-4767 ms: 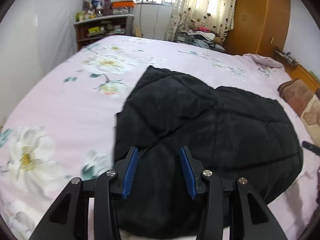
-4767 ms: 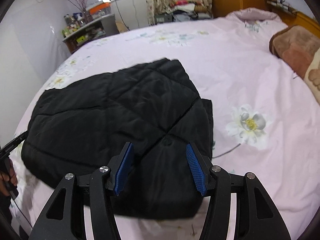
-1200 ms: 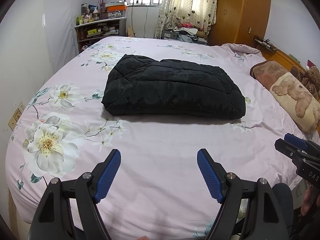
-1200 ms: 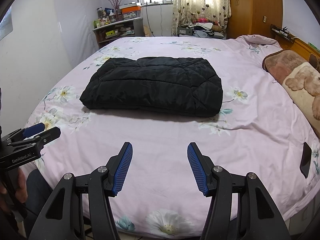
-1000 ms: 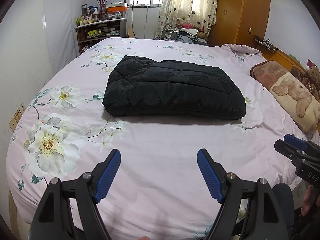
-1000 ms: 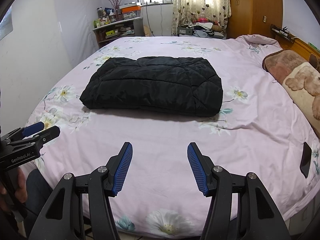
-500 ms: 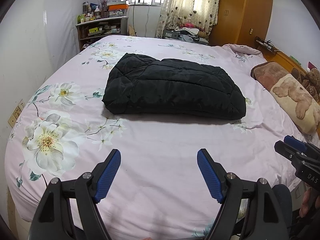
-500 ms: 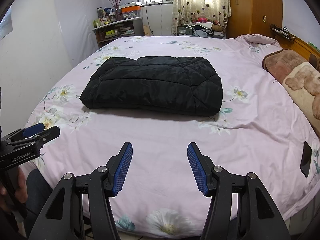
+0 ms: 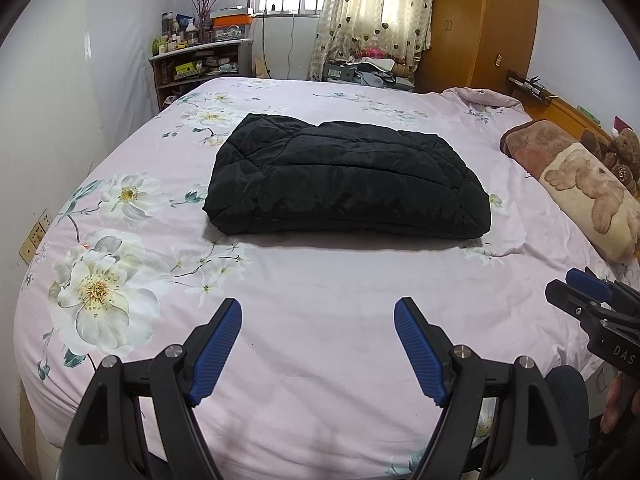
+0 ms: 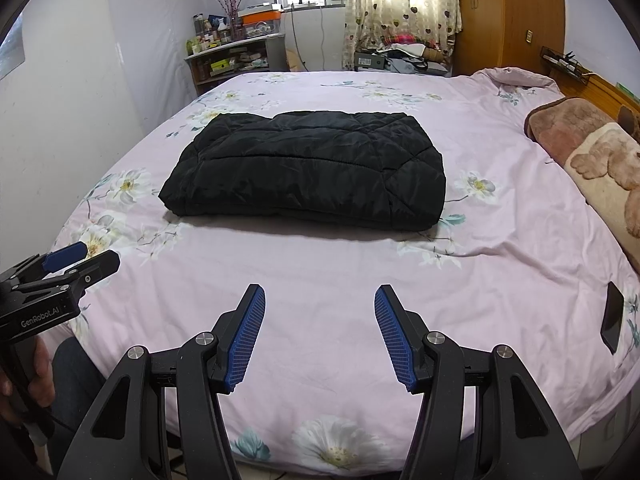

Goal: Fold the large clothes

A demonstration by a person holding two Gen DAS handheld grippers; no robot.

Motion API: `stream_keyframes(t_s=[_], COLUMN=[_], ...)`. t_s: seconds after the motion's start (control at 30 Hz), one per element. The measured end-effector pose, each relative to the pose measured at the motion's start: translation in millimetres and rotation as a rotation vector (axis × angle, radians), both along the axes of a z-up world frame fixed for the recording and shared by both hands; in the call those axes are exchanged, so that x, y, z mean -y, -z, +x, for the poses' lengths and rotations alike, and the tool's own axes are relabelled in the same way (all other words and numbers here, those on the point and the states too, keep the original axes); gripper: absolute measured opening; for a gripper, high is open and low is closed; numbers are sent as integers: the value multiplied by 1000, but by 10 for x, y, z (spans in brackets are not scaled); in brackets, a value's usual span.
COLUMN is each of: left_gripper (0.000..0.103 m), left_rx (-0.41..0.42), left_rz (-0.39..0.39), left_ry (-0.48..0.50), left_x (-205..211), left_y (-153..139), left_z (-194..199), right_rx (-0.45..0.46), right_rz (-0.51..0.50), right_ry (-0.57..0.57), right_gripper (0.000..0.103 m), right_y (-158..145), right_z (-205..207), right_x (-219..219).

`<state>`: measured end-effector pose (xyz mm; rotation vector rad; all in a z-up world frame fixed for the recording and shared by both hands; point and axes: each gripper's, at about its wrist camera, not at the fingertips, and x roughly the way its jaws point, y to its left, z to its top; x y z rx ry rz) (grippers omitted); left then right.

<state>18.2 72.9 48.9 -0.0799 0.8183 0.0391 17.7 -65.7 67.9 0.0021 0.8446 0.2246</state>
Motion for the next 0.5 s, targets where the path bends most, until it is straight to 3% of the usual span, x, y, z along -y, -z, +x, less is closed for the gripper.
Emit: stream_keyframes(t_s=[0.5], left_gripper=[80], left_rx=[1], left_rz=[5], left_ry=[-24], left_x=[-18], left_y=[27], left_z=[-1], right_rx=[-3], right_rz=[2], right_ry=[-1], right_gripper=[58], right_y=[6], right_z=[5], right_x=[10])
